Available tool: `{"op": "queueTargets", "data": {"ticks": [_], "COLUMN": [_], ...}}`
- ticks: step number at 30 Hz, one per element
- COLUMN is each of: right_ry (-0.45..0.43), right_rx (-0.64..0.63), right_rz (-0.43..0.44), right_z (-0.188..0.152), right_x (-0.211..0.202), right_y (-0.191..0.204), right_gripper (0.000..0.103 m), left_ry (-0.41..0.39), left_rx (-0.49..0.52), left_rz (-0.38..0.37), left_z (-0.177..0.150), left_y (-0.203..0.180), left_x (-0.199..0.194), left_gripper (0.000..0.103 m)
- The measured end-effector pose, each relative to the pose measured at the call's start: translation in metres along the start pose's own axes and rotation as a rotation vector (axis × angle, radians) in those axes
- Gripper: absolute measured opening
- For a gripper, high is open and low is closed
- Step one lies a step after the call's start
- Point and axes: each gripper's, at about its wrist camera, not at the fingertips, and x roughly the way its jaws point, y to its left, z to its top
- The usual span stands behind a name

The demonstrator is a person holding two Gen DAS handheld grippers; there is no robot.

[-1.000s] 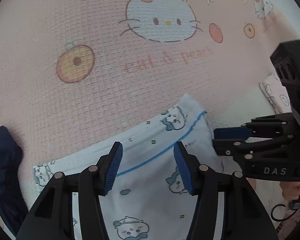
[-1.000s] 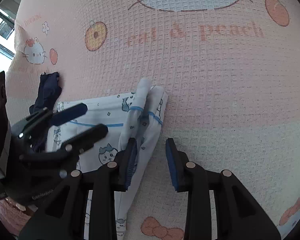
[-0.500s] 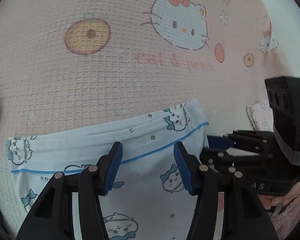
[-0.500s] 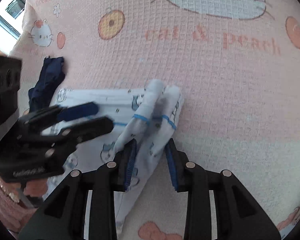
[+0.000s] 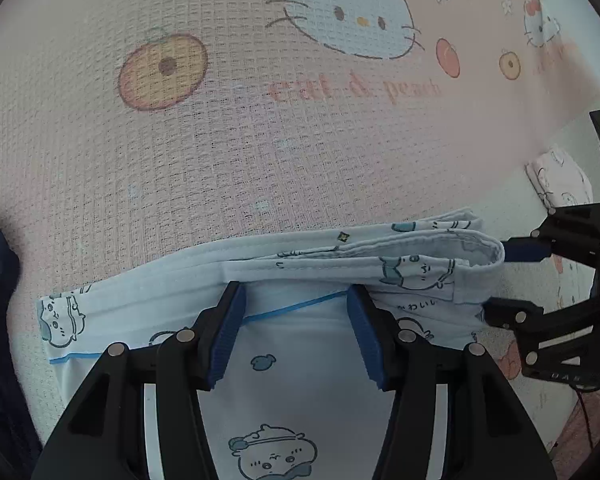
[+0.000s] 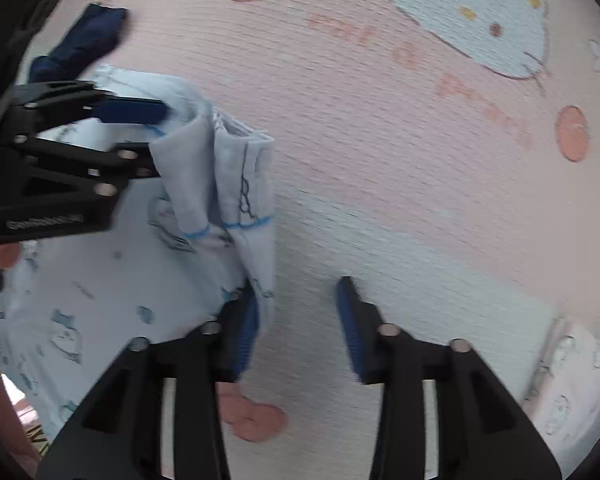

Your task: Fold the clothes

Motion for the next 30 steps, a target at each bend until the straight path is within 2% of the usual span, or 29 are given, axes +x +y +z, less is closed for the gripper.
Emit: {"op": "queueTargets", "data": {"ticks": [3,8,14,16,17,19,20,22,23,25,27,29,30], "right_ry": [0.011,-0.008,-0.04,-0.044,-0.044,-0.024,-0.014,0.005,-0.013,-0.036,-0.04,-0.046,-0.049], "right_rx": [0.047,0.04,0.156,0.206,0.252,0.381,0.445,0.606,0.64,0.56,0.427,0.318,0.278], "right_rz": [0.008,0.013,0.124,0.188,0.24,0.216,0.204,0.186,0.24,0.265,0.279,0.34,0.336], "right_z": [-0.003,0.007,0.009,0.008,0.007,0.005,0.004,-0.002,-0.007,-0.003,0.011,0.024,0.026], "right_x": [-0.002,-0.015,-0.024,-0.023,-0.022,-0.019,-0.017,-0.016,-0.017,-0.024,-0.026,-0.024,-0.023], "right_y": [-0.017,-0.012,-0.04,-0.049,-0.059,-0.081,-0.091,-0.115,-0.121,-0.11,-0.082,-0.05,-0.035], "right_gripper": [0.046,0.046,0.05,0.05,0.05,0.05,0.046,0.048,0.048,0.048,0.048,0.048,0.048], "left_ry": [0.006,0.022,0.056,0.067,0.072,0.078,0.082,0.086,0.087,0.081,0.053,0.02,0.015], "left_rx": [0.012,0.004,-0.004,0.008,0.012,0.032,0.048,0.107,0.143,0.176,0.18,0.186,0.184], "left_rz": [0.008,-0.01,-0.031,-0.026,-0.024,-0.014,-0.007,0.009,0.016,-0.008,-0.048,-0.085,-0.094], "left_z": [0.005,0.016,0.034,0.038,0.04,0.042,0.043,0.046,0.048,0.056,0.068,0.083,0.089], "left_y": [-0.008,-0.017,-0.025,-0.029,-0.03,-0.035,-0.037,-0.048,-0.054,-0.063,-0.069,-0.077,-0.08], "left_x": [0.007,0.016,0.034,0.037,0.038,0.039,0.039,0.041,0.042,0.042,0.039,0.039,0.043], "left_gripper": [0.055,0.056,0.058,0.058,0.058,0.058,0.06,0.061,0.061,0.061,0.061,0.061,0.061]}}
